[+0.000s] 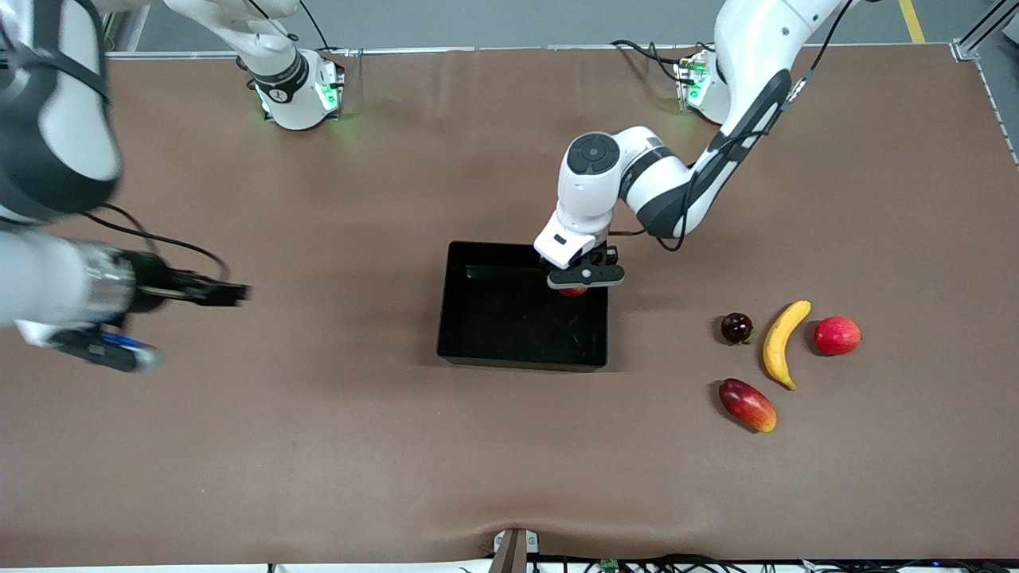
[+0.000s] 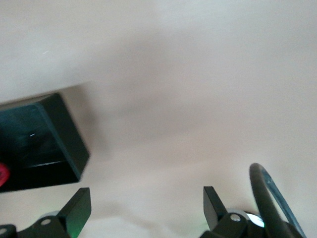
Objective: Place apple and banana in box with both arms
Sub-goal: 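Carry the apple over the box with the left gripper while the right gripper withdraws, then lower the apple into the black box and open the left gripper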
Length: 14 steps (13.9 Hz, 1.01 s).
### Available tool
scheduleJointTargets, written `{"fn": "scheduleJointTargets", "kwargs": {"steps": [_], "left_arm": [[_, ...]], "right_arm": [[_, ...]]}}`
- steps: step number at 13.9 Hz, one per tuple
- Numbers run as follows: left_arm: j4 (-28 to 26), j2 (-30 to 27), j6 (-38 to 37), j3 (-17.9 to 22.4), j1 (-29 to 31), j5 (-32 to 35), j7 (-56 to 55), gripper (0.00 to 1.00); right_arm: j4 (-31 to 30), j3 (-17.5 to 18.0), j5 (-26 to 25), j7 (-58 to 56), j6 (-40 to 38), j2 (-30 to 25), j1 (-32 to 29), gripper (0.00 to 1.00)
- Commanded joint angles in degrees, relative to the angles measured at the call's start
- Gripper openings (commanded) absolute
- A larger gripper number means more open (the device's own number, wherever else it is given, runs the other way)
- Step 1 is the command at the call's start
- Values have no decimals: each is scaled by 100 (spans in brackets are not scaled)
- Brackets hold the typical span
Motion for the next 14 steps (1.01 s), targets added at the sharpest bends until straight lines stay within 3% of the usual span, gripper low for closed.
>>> {"fn": "scheduleJointTargets", "kwargs": {"steps": [1, 7, 14], "left_arm": [[151, 257, 89, 10, -42, 424, -257, 0], [275, 776, 142, 10, -95, 1127, -792, 0], [521, 961, 133, 28, -438, 1181, -1312, 0]], "right_arm": [[-161, 141, -718, -97, -129, -675, -82, 100], [-187, 141, -694, -844, -366, -1082, -126, 100], [-187, 115, -527, -1434, -270, -1055, -459, 100]]}}
